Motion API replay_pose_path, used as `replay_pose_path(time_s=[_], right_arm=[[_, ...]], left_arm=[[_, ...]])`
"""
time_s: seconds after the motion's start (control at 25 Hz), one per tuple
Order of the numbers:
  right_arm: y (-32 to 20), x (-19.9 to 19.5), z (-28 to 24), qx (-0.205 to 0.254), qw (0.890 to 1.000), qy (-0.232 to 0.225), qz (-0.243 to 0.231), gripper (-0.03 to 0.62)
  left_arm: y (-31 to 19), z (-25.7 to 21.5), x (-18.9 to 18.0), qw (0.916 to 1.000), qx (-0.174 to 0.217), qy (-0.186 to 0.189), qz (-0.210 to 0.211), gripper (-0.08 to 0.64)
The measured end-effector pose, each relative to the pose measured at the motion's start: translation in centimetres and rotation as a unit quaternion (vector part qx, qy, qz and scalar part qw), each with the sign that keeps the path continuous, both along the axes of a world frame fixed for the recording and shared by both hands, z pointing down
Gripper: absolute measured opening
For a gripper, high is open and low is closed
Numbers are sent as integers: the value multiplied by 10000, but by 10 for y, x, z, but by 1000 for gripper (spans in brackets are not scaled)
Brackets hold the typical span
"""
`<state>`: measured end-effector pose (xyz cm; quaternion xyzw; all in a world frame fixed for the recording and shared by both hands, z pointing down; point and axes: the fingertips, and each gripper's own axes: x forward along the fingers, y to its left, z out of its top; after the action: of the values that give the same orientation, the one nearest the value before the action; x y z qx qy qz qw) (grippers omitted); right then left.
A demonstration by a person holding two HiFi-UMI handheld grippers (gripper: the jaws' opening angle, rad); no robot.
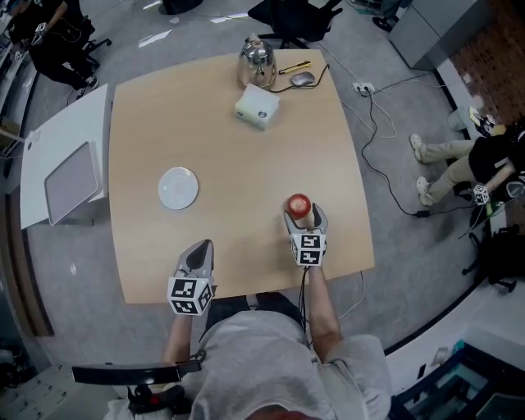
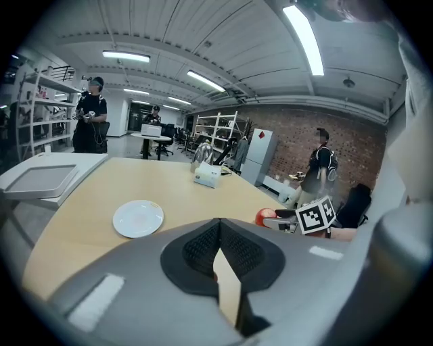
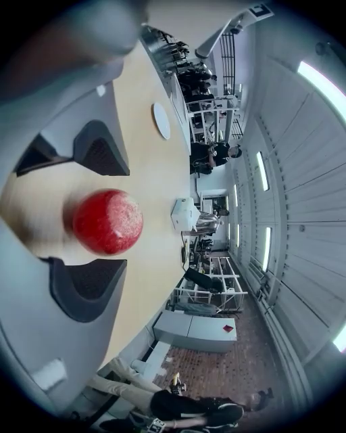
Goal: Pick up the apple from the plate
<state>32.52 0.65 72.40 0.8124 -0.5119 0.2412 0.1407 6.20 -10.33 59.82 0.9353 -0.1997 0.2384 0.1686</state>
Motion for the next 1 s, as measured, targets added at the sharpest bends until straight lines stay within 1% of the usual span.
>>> replay_pose_path(time_s=[0.16, 0.36, 0.52, 0.76, 1.0], right_arm=[[-1, -3, -18, 95, 9998, 172, -80, 382], [-3, -10, -44, 289, 9989, 280, -228, 357], [-5, -23, -62, 384, 9977, 369, -420, 342], [-17, -44, -78, 539, 9948, 405, -758, 292], [-29, -77, -93, 709, 9898, 363, -1178, 247]], left_arm=[[4, -7, -5, 9999, 68, 46, -89, 20], [9, -18, -12, 9995, 166, 143, -232, 20], [12, -27, -26, 9986, 255, 242, -395, 20], [11, -37, -45, 9961, 405, 359, -697, 20], [12, -45, -75, 9917, 562, 421, -1074, 20]])
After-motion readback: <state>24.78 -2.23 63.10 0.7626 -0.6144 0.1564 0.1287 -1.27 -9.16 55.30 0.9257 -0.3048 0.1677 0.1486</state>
